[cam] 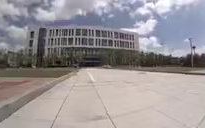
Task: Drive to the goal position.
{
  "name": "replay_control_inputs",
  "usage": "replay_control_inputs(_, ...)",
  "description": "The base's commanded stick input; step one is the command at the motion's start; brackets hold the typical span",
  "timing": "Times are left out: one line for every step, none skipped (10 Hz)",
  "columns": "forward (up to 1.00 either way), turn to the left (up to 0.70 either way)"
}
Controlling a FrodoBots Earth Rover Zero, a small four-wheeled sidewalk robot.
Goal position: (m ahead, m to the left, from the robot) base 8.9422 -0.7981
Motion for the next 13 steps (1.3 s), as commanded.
replay_control_inputs(0.7, 0.35)
replay_control_inputs(0.7, 0.35)
replay_control_inputs(0.7, 0.35)
replay_control_inputs(0.7, 0.35)
replay_control_inputs(0.7, 0.24)
replay_control_inputs(0.7, 0.0)
replay_control_inputs(0.7, 0.0)
replay_control_inputs(0.7, 0.0)
replay_control_inputs(0.7, 0.0)
replay_control_inputs(0.7, 0.0)
replay_control_inputs(0.7, 0.05)
replay_control_inputs(0.7, 0.17)
replay_control_inputs(0.7, 0.03)
